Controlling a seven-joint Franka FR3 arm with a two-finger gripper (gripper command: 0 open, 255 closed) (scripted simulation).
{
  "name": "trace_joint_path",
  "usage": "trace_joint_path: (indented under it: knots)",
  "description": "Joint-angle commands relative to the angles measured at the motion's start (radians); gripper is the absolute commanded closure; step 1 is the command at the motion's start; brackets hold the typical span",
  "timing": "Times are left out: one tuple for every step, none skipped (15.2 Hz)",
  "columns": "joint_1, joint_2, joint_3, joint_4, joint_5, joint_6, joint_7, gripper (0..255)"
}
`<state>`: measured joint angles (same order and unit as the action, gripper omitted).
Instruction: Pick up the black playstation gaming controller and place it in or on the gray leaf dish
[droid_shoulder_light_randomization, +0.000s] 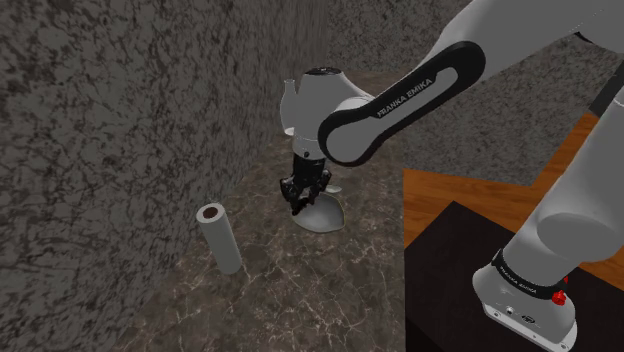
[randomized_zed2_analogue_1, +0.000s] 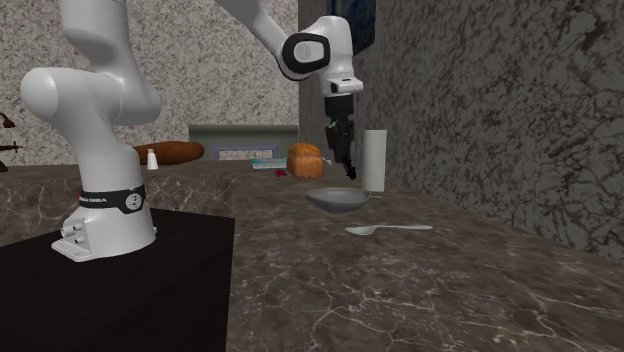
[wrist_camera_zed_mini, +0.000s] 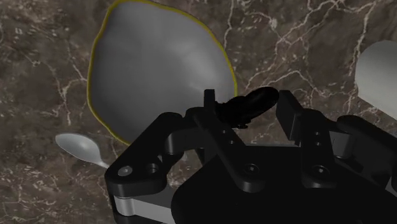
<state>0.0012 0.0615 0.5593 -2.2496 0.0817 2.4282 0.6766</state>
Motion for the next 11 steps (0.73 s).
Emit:
trace_joint_path:
  knots:
    - [-0.029, -0.069, -0.013, -0.067, 0.065, 0.003, -0.087, 255]
    - [-0.039, -0.097, -0.024, -0.093, 0.091, 0.001, -0.125, 255]
    - [-0.047, -0.124, -0.036, -0.118, 0.114, -0.002, -0.163, 255]
    - [-0.05, -0.137, -0.044, -0.13, 0.125, -0.004, -0.182, 255]
    - [-0.049, -0.127, -0.044, -0.136, 0.121, 0.011, -0.18, 255]
    - [-0.049, -0.117, -0.043, -0.141, 0.116, 0.026, -0.177, 255]
    - [-0.049, -0.106, -0.042, -0.146, 0.112, 0.04, -0.175, 255]
    - [-0.049, -0.095, -0.041, -0.15, 0.106, 0.055, -0.172, 255]
    - [-0.049, -0.084, -0.041, -0.155, 0.101, 0.07, -0.169, 255]
    - [-0.049, -0.073, -0.04, -0.159, 0.095, 0.085, -0.165, 255]
    - [-0.049, -0.061, -0.04, -0.163, 0.088, 0.099, -0.162, 255]
